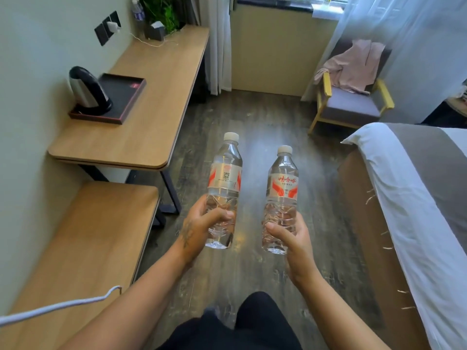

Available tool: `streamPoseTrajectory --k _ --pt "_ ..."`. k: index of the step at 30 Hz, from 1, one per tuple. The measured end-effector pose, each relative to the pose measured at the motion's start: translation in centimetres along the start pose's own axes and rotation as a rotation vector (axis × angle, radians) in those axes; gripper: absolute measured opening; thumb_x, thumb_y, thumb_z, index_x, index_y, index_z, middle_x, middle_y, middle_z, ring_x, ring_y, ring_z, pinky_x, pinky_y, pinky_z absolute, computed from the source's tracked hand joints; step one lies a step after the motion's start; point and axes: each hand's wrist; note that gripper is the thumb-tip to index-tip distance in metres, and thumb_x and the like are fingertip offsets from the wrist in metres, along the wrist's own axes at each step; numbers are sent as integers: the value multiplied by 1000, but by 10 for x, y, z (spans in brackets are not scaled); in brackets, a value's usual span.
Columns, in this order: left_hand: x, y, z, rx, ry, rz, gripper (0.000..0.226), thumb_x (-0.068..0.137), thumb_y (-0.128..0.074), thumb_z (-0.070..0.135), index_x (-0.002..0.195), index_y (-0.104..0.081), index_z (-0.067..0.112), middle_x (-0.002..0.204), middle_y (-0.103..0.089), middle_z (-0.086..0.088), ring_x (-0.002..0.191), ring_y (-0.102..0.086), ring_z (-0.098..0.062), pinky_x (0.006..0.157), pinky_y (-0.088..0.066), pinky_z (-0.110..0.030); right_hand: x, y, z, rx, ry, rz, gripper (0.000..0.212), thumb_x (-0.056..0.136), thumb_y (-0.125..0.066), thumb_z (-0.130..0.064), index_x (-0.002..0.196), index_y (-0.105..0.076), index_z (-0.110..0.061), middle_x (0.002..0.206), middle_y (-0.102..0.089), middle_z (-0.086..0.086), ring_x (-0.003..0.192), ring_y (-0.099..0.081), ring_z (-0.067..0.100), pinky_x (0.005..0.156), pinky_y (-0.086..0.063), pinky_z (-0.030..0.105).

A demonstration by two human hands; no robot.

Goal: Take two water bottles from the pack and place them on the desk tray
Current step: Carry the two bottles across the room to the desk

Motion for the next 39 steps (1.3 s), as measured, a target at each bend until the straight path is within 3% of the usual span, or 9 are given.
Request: streamPoseTrajectory --k 4,9,12,14,20,24,32,35,39 --pt "84 -12 22 6 -9 19 68 66 -82 40 130 -70 19 123 -80 -16 118 -74 -43 111 -51 -70 91 3 -19 30 -4 -19 86 66 -87 -41 141 -55 -12 127 -75 15 114 -76 34 102 -59 60" --pt "191 -33 44 10 -31 45 66 68 -82 38 130 -71 17 123 -79 -18 118 -74 -45 109 -52 -70 213 13 -40 7 20 -70 83 67 -88 -40 139 -57 -13 127 -75 16 114 -75 35 103 -57 63" --pt "247 -47 63 15 -21 72 63 68 -81 39 127 -72 19 113 -83 -8 107 -79 -33 93 -61 -50 281 16 -58 6 9 -110 80 66 -87 -42 136 -59 -16 124 -77 12 113 -76 32 102 -59 57" --pt "283 -55 75 -9 -19 96 62 67 -81 41 125 -72 20 106 -83 -2 100 -78 -27 86 -59 -41 322 20 -68 8 12 -122 77 67 -86 -43 135 -60 -17 123 -78 12 112 -77 31 101 -60 56" --pt "382 -67 104 -35 -14 120 64 67 -80 42 128 -72 24 109 -82 0 105 -77 -26 92 -57 -43 429 28 -99 -30 3 -155 86 64 -84 -48 139 -57 -15 127 -75 12 113 -76 29 100 -61 49" --pt "452 -61 121 -58 -5 124 62 68 -81 39 127 -72 21 101 -81 2 97 -77 -25 85 -58 -42 498 21 -114 -47 -6 -147 82 62 -83 -49 135 -59 -19 120 -76 6 108 -77 25 95 -63 43" --pt "615 -17 170 -21 -45 72 46 69 -82 39 115 -78 36 104 -84 5 93 -81 -14 75 -63 -25 653 -31 -139 -48 -3 -127 75 60 -85 -47 128 -61 -28 114 -79 0 106 -78 24 88 -63 37" --pt "667 1 196 -21 -41 67 52 68 -82 42 119 -76 33 105 -83 5 96 -80 -16 81 -61 -32 701 -52 -152 -50 -8 -119 77 62 -85 -49 131 -60 -27 117 -78 1 109 -77 25 92 -63 39" --pt "734 19 225 -33 -48 46 59 68 -82 40 125 -73 28 105 -83 2 96 -79 -19 83 -59 -37 762 -78 -173 -80 14 -116 68 65 -85 -48 126 -61 -30 111 -79 -8 106 -78 20 83 -65 30"
Point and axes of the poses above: each hand's wrist, its own x-axis towards the middle knuckle, its own y-axis out of the back of the hand, z = x × y
